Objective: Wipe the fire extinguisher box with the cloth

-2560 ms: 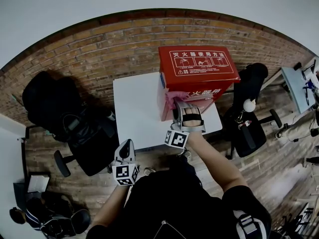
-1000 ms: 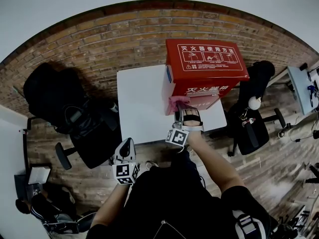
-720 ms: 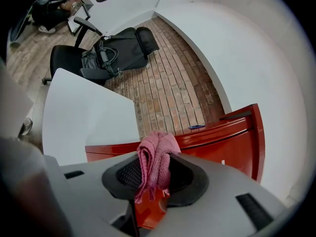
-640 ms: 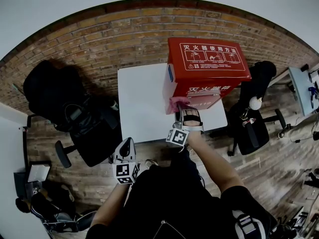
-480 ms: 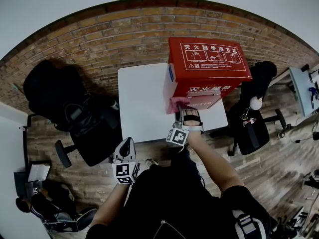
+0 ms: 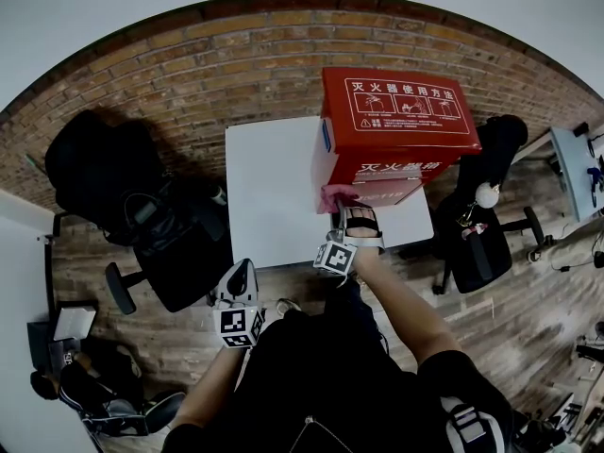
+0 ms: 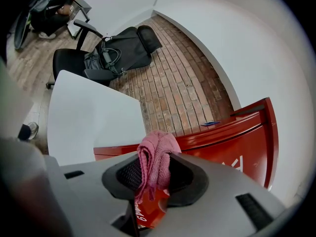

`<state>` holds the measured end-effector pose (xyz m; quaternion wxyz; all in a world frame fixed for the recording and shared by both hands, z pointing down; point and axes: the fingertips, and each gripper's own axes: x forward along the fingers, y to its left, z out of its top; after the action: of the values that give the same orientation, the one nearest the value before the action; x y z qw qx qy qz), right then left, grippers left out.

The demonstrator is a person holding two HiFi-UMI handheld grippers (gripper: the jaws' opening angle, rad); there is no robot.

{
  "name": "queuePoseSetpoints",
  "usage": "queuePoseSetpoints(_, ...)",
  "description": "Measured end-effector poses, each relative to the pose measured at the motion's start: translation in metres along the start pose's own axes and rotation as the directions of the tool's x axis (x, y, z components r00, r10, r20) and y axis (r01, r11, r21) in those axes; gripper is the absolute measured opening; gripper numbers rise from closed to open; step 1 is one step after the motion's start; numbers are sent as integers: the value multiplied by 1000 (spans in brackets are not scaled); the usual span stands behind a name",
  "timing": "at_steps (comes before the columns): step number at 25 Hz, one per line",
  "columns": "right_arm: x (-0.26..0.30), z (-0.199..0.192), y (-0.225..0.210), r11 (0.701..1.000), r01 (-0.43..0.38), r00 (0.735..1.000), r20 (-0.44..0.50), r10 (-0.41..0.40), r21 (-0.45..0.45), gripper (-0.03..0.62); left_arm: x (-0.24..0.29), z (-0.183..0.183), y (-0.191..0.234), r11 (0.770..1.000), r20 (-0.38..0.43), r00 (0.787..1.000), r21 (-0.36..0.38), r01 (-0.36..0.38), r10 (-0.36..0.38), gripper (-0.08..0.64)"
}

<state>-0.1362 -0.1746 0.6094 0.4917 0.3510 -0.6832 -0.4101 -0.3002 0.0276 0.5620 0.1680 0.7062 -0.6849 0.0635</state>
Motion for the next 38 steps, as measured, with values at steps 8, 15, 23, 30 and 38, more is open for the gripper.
queuePoseSetpoints(8,10,-4,27,998,-66,998,-18,66,3,121,-2,-5,5,1000,-17,1000,-8,-16,16,21)
queuePoseSetpoints(15,20,-7,52,995,-101,995,-27,101,-3,121,-2,-7,9,1000,-19,999,-4,-30,30,21)
queuePoseSetpoints(23,28,-10,74,989,-147,988,-40,146,-4,121,-3,-9,12,999,-29,999,-15,-39,38,21)
queuePoseSetpoints(30,38,-13,95,984,-176,983,-47,175,-7,121,-2,-9,13,999,-29,998,-13,-47,47,21)
queuePoseSetpoints(38,47,-17,123,972,-233,970,-70,231,-24,121,-8,-21,20,998,-53,997,-17,-66,65,21)
